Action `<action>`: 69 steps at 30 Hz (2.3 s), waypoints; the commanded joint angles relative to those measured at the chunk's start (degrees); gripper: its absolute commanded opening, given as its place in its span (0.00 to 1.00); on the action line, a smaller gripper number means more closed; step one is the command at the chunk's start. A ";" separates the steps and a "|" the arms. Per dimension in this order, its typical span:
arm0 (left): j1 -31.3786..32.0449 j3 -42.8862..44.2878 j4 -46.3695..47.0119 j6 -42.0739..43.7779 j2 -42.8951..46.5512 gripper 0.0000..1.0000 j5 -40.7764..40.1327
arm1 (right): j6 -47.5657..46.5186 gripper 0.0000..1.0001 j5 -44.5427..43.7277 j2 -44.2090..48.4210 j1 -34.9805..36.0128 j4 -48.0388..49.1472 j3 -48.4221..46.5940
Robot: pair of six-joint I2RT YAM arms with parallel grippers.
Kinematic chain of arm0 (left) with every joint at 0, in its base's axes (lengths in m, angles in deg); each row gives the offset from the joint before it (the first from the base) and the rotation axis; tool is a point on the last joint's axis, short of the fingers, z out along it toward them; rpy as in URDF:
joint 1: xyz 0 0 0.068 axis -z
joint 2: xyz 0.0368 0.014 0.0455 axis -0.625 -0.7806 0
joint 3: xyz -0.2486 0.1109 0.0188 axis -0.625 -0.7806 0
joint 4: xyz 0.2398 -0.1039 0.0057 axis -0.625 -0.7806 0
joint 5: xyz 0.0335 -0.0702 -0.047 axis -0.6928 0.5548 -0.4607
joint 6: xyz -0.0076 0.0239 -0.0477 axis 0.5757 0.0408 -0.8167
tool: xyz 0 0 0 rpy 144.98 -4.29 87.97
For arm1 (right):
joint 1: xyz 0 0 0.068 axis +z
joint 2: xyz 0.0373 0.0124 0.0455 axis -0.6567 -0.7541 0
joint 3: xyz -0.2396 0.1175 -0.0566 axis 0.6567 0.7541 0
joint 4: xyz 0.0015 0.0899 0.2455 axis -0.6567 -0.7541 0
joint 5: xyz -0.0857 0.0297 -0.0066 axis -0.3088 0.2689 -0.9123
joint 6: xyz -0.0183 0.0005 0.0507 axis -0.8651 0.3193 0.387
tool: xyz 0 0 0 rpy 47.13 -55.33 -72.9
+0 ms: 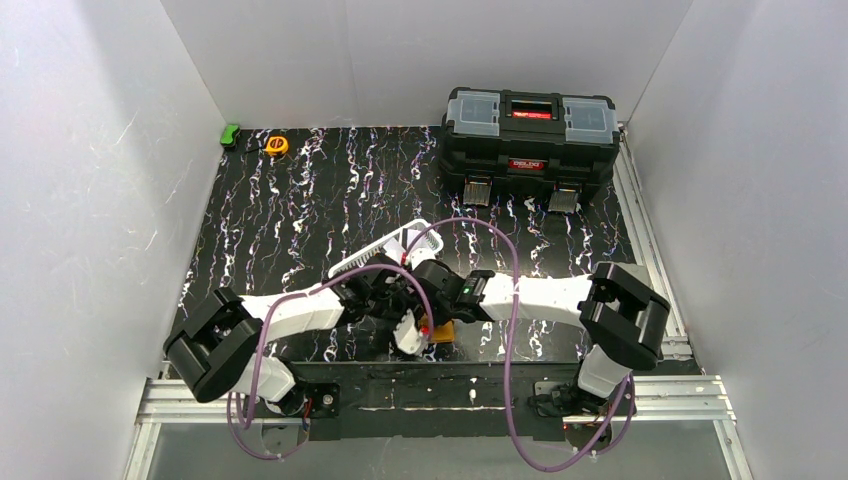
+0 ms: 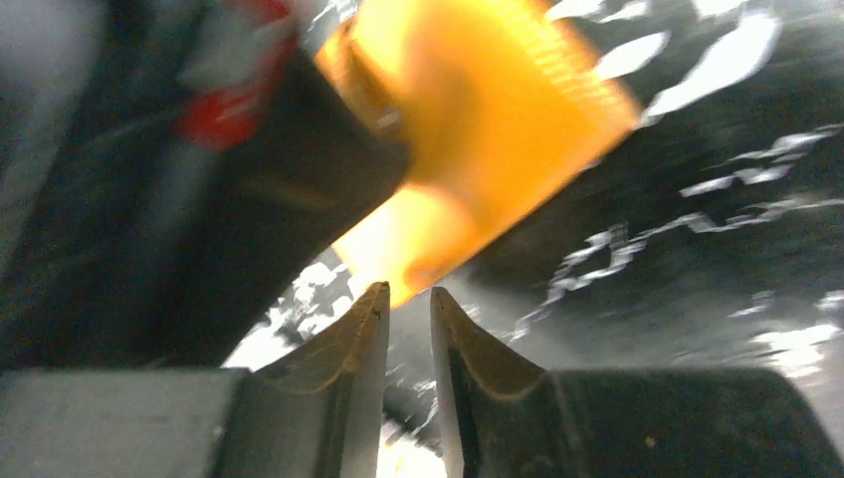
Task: Put the credit cards into the card holder
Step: Close the card holder at the center of the board, then reset both arms
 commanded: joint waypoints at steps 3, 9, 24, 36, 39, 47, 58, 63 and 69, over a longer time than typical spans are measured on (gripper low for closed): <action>-0.56 11.70 -13.56 -16.42 4.22 0.29 -11.39 | 4.70 0.18 8.41 -1.82 1.26 -6.72 6.79; -3.46 18.88 -26.64 -27.95 15.85 0.53 -14.24 | 6.73 0.39 3.41 1.33 1.43 -6.64 7.90; -15.16 35.54 -43.02 -56.49 32.71 0.98 -22.94 | 5.10 0.55 -4.97 7.31 3.41 -12.53 -2.96; -39.92 52.66 -43.51 -73.42 13.92 0.98 -16.10 | -2.23 0.98 -13.43 8.49 -0.22 -17.68 -21.82; -45.28 50.27 -40.79 -75.94 11.11 0.98 -13.52 | -1.64 0.98 -14.80 12.45 -7.95 -17.77 -20.44; -56.28 32.59 -23.78 -78.69 9.46 0.98 -11.47 | -3.50 0.98 -18.49 25.03 -33.52 -2.16 -3.08; -61.47 14.49 0.12 -82.07 2.91 0.98 -7.45 | -6.28 0.98 -28.06 22.22 -53.37 17.00 11.80; -61.48 7.44 11.97 -82.11 2.12 0.98 -7.87 | -8.34 0.98 -21.24 22.90 -57.83 32.42 20.33; -61.46 5.60 19.46 -85.28 1.42 0.98 -7.25 | -11.80 0.98 -18.23 21.02 -60.38 44.30 25.33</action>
